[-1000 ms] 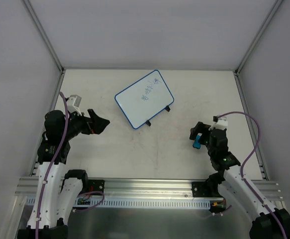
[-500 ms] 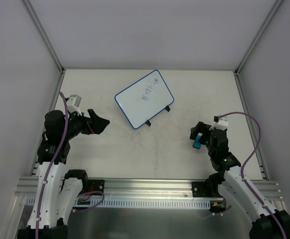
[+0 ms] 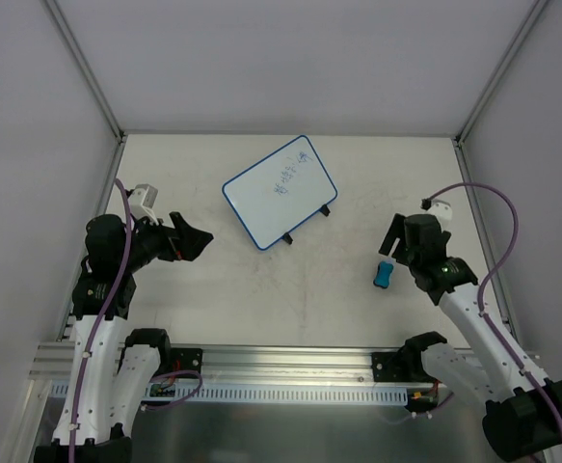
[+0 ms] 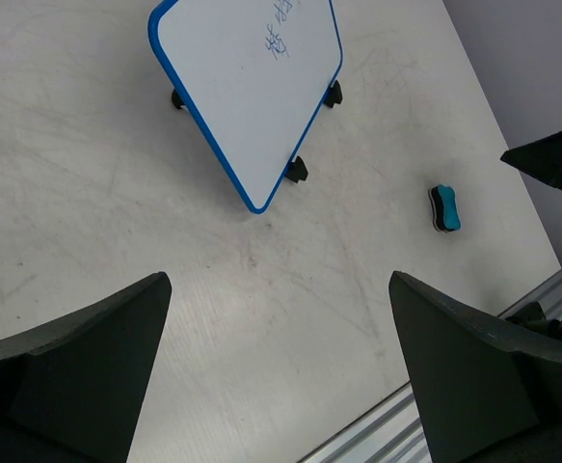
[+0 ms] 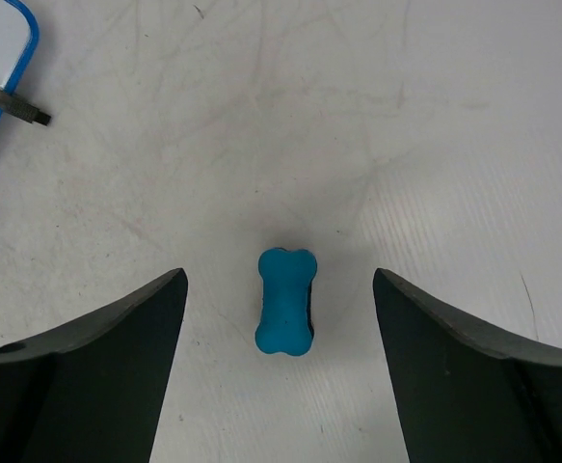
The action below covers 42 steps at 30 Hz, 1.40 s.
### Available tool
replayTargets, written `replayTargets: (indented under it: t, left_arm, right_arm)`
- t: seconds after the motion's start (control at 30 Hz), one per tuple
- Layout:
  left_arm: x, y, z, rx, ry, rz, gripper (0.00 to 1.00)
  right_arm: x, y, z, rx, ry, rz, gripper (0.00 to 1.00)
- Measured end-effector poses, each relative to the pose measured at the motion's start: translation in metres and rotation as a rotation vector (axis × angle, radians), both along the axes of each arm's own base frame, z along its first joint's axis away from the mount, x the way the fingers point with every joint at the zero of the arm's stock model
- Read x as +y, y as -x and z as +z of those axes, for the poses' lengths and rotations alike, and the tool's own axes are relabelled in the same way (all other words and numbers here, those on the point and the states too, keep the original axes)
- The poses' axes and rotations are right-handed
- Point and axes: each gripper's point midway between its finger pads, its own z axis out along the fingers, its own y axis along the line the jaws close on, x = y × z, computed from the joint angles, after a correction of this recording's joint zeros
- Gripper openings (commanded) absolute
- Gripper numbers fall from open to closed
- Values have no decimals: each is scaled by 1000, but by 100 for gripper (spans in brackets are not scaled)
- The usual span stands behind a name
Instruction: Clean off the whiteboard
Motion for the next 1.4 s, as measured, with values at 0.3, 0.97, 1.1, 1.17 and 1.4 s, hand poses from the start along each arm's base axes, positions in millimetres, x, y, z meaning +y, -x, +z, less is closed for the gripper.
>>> replayTargets:
  t: [0.3, 0.97, 1.1, 1.17, 1.4]
  left_arm:
    - [0, 1, 2, -7, 1, -2, 99]
    - [-4, 5, 5, -19, 9, -25, 99]
    - [-4, 5, 5, -18, 10, -26, 99]
    - [-4, 5, 5, -18, 10, -26, 99]
    - [-4, 5, 5, -18, 10, -26, 99]
  right_arm:
    - [0, 23, -40, 238, 11, -32, 75]
    - [21, 37, -86, 411, -55, 34, 60]
    - [24, 35, -96, 433, -54, 47, 59]
    - [25, 35, -99, 440, -54, 51, 59]
    - [25, 33, -111, 478, -34, 59, 59]
